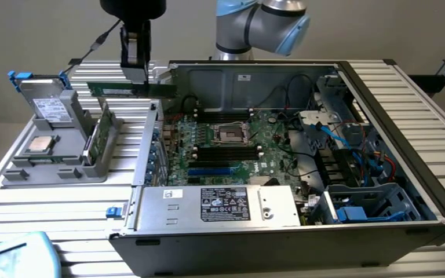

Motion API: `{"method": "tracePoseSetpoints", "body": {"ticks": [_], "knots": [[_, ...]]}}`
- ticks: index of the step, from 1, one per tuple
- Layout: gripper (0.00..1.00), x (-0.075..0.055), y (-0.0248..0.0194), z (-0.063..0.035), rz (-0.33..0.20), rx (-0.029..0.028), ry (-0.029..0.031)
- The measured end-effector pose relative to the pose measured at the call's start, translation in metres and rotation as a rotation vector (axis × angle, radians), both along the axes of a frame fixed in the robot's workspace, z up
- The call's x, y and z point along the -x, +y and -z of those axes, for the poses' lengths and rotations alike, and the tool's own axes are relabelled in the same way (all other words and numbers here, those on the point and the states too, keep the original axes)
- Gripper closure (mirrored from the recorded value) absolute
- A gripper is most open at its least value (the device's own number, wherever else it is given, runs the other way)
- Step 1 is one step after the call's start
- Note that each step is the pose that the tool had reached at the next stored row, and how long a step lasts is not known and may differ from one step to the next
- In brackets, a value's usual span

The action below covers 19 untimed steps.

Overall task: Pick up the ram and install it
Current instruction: 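Pick up the ram and move it above insertion slot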

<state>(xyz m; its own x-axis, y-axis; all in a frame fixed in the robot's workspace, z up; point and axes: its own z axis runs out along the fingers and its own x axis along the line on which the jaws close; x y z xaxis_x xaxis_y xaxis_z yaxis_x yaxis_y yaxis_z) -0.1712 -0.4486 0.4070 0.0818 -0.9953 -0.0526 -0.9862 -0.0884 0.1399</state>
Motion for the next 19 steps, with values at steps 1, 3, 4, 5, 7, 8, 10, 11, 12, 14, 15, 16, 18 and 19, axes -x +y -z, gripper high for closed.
{"method": "tracePoseSetpoints", "body": {"ticks": [1,3,4,5,7,8,10,11,12,14,15,16,18,19], "knots": [[0.86,-0.003,0.0000,0.0000,0.000,-0.0004,-0.0021],[0.86,-0.008,0.0000,-0.0001,-0.001,-0.0014,-0.0059],[0.86,-0.010,0.0000,-0.0001,-0.002,-0.0018,-0.0074],[0.86,-0.013,0.0000,-0.0001,-0.002,-0.0023,-0.0090],[0.86,-0.019,0.0000,-0.0001,-0.004,-0.0032,-0.0117],[0.86,-0.021,0.0000,-0.0001,-0.004,-0.0037,-0.0128],[0.86,-0.027,0.0000,-0.0001,-0.005,-0.0047,-0.0150],[0.86,-0.030,0.0000,0.0000,-0.006,-0.0052,-0.0161],[0.86,-0.033,0.0000,-0.0001,-0.007,-0.0057,-0.0171],[0.86,-0.039,0.0000,-0.0001,-0.008,-0.0065,-0.0188],[0.86,-0.042,0.0000,-0.0001,-0.008,-0.0070,-0.0196],[0.86,-0.045,0.0000,-0.0001,-0.009,-0.0074,-0.0204],[0.86,-0.052,-0.0001,-0.0001,-0.010,-0.0082,-0.0219],[0.86,-0.055,0.0000,-0.0001,-0.010,-0.0087,-0.0227]]}}
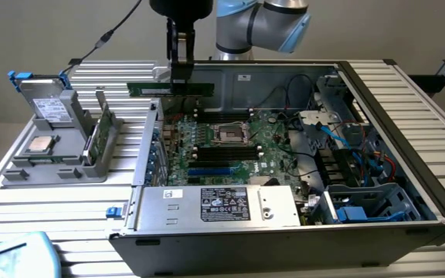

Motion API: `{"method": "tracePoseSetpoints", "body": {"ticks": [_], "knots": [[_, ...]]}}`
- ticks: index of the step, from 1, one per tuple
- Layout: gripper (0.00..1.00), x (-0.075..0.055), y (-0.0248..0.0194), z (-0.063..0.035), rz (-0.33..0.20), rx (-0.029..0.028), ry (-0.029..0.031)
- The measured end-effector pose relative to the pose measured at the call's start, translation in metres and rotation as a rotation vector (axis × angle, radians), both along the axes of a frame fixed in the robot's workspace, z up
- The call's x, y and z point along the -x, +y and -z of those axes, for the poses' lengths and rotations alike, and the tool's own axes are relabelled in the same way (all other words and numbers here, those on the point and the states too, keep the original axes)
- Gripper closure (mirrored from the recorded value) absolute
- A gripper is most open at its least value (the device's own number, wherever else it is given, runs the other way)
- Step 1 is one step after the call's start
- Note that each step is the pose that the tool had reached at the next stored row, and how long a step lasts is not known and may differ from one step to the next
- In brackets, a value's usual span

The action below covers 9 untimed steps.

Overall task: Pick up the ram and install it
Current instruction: 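Pick up the ram and move it above insertion slot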

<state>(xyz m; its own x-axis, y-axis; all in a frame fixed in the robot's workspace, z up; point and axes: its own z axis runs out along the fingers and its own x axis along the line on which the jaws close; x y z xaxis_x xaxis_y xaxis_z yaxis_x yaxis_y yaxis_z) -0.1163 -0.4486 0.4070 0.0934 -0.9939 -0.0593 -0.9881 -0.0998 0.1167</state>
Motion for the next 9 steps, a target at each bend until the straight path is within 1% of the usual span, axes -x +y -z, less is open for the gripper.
{"method": "tracePoseSetpoints", "body": {"ticks": [5,9], "knots": [[0.86,-0.017,0.0000,0.0000,-0.002,-0.0013,-0.0035],[0.86,-0.032,0.0000,0.0000,-0.002,-0.0015,-0.0078]]}}
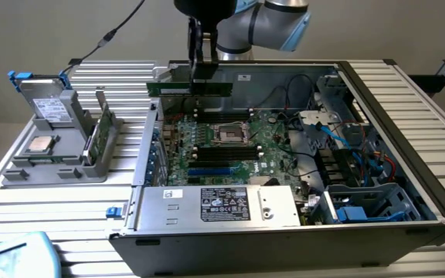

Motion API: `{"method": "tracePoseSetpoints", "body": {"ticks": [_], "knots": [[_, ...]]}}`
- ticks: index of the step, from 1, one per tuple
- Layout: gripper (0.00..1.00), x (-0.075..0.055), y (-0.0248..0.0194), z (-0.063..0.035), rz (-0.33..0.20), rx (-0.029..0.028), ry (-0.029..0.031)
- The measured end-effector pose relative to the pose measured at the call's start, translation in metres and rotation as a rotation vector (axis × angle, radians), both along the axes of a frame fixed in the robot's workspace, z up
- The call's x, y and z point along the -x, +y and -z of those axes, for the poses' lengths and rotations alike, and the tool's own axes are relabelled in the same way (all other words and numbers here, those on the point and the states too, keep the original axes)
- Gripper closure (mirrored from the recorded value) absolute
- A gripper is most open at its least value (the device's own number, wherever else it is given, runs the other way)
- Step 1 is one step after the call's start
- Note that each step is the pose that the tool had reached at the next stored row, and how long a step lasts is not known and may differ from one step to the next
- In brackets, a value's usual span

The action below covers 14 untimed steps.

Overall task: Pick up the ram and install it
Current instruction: 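Pick up the ram and move it above insertion slot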

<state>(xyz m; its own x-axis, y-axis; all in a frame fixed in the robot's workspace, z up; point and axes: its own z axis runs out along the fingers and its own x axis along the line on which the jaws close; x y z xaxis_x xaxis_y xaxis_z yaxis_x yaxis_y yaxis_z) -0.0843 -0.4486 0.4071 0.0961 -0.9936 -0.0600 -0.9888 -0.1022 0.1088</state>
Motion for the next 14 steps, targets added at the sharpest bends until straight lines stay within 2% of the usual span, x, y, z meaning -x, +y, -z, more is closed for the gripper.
{"method": "tracePoseSetpoints", "body": {"ticks": [5,11,14], "knots": [[0.86,-0.019,0.0023,0.0002,0.000,-0.0001,-0.0045],[0.86,-0.039,0.0120,0.0018,0.000,0.0000,-0.0069],[0.86,-0.046,0.0185,0.0033,0.000,-0.0002,-0.0074]]}}
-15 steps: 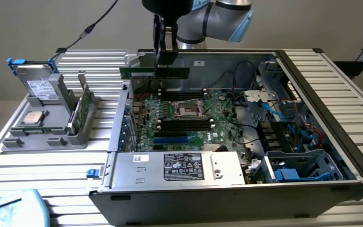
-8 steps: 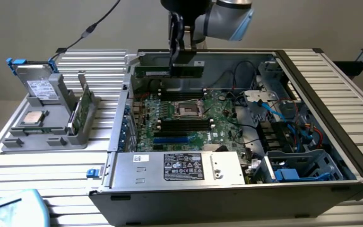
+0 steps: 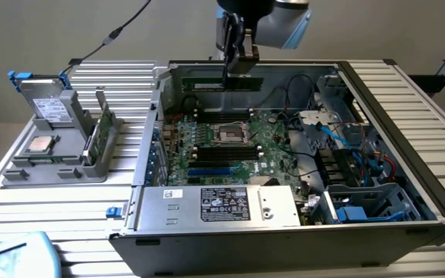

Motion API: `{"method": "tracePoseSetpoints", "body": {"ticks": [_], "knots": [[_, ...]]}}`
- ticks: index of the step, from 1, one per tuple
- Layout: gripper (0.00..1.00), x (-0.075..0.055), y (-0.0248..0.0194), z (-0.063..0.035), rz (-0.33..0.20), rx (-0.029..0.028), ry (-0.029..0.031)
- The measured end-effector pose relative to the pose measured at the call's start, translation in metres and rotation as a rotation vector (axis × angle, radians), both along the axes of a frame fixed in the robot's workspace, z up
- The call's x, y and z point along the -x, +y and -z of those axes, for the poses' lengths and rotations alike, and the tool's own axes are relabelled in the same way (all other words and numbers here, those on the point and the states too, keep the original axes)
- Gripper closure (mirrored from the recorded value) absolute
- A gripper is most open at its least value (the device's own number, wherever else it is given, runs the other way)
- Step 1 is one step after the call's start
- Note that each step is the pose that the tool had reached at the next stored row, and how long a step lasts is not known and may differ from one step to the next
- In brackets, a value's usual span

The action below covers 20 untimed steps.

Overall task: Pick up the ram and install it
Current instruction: 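Pick up the ram and move it above insertion slot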

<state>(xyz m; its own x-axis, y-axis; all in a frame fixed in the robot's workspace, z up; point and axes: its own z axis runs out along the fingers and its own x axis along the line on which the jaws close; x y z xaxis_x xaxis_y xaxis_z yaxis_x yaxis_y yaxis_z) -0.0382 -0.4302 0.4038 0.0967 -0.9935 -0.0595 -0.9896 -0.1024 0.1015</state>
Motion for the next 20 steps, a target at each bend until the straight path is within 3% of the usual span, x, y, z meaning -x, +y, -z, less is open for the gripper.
{"method": "tracePoseSetpoints", "body": {"ticks": [6,11,20], "knots": [[0.86,-0.007,0.0123,0.0034,0.000,0.0001,0.0000],[0.86,-0.008,0.0144,0.0058,0.001,0.0003,-0.0001],[0.86,-0.012,0.0227,0.0112,0.017,0.0001,-0.0002]]}}
